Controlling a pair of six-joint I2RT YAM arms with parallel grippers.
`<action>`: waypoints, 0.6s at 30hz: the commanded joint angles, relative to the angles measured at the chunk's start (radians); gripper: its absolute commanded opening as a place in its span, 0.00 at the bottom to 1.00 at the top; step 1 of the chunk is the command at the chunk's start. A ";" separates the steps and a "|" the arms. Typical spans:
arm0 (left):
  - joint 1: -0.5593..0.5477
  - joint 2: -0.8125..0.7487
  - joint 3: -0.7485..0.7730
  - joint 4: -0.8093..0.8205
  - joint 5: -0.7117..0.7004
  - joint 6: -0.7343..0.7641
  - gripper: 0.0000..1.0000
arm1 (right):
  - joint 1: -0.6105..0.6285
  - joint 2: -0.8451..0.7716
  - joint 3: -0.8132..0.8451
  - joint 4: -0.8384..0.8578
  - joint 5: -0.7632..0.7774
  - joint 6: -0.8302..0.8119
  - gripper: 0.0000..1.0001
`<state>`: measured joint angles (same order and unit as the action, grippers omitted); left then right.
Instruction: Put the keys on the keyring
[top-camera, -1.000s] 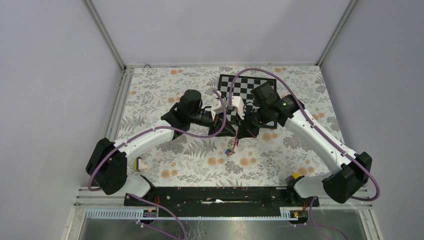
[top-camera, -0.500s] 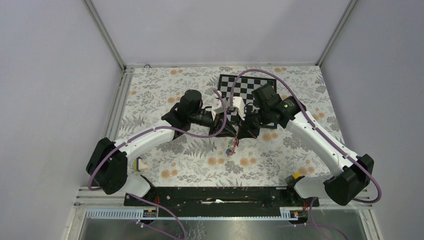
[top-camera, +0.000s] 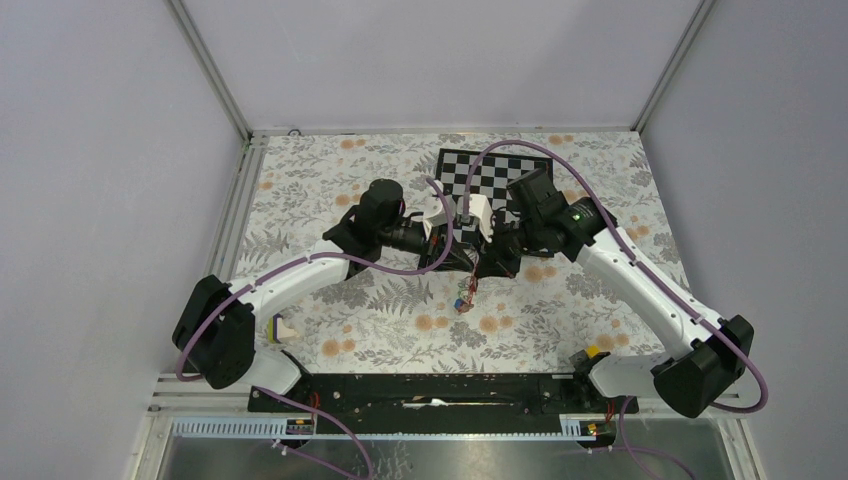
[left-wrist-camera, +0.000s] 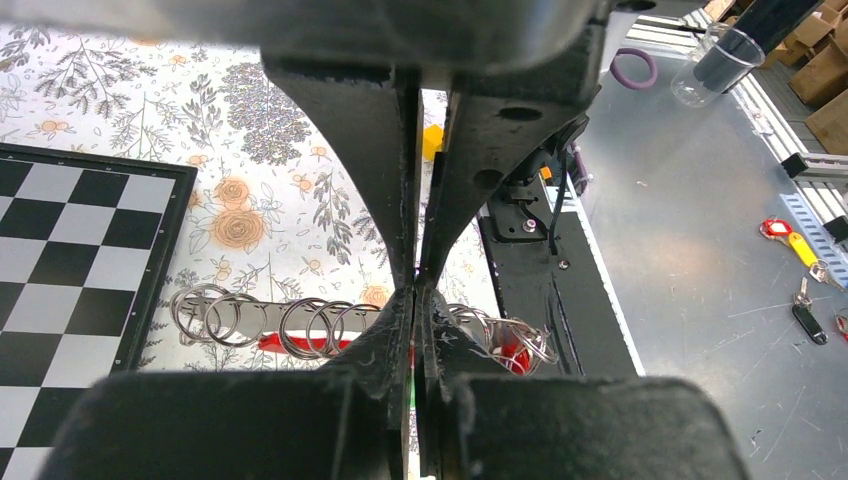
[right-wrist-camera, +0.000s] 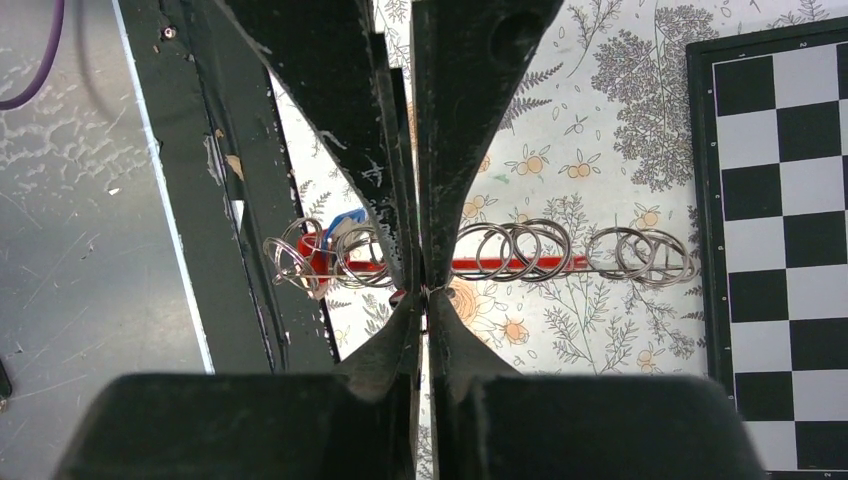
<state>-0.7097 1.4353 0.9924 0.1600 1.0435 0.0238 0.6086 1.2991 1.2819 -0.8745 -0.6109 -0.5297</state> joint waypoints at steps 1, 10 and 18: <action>0.007 -0.015 0.042 0.035 0.057 -0.053 0.00 | -0.011 -0.061 -0.011 0.069 -0.004 0.006 0.14; 0.026 -0.050 0.026 0.134 0.147 -0.157 0.00 | -0.072 -0.145 -0.096 0.185 -0.187 0.013 0.45; 0.033 -0.062 0.014 0.173 0.160 -0.191 0.00 | -0.077 -0.141 -0.139 0.201 -0.272 -0.026 0.44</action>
<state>-0.6830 1.4200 0.9939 0.2321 1.1522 -0.1349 0.5388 1.1622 1.1576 -0.7124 -0.8093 -0.5297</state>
